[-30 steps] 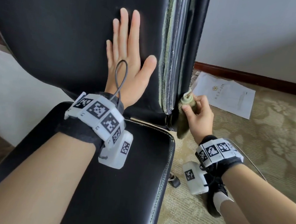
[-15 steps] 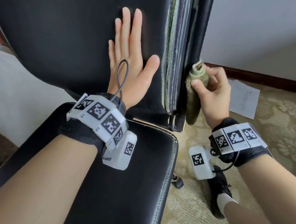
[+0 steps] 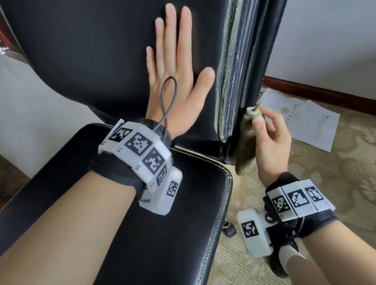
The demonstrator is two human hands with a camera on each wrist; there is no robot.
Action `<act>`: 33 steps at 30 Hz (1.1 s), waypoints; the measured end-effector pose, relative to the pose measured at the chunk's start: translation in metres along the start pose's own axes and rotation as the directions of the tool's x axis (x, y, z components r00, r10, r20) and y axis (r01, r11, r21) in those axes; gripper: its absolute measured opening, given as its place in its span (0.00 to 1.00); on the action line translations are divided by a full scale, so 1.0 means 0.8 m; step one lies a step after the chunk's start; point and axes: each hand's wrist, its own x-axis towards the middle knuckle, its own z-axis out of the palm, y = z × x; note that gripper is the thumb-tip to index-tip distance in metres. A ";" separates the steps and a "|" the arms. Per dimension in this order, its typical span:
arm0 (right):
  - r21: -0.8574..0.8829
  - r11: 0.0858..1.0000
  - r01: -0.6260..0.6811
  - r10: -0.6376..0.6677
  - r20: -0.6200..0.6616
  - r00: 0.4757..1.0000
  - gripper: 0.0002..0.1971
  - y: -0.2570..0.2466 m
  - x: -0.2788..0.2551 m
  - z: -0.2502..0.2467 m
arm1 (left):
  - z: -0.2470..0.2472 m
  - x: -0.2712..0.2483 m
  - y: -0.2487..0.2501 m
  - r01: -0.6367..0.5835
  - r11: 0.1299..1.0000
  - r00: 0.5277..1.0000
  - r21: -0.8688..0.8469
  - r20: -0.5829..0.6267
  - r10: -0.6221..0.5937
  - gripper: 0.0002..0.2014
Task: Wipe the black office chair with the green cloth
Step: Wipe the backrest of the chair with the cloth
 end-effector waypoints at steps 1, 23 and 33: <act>0.039 0.999 -0.013 0.013 -0.015 1.000 0.08 -0.002 0.000 0.003 | 0.001 -0.004 -0.001 0.002 1.000 1.000 0.005 0.013 -0.002 0.38; -0.161 0.965 -0.208 0.204 -0.040 0.978 0.16 0.047 -0.001 -0.011 | 0.020 -0.020 -0.010 0.038 0.999 0.998 0.030 0.039 -0.039 0.39; -0.015 0.999 0.049 -0.048 0.059 0.997 0.16 0.001 0.022 0.006 | 0.017 -0.020 -0.011 0.031 0.999 0.998 0.029 0.062 -0.033 0.41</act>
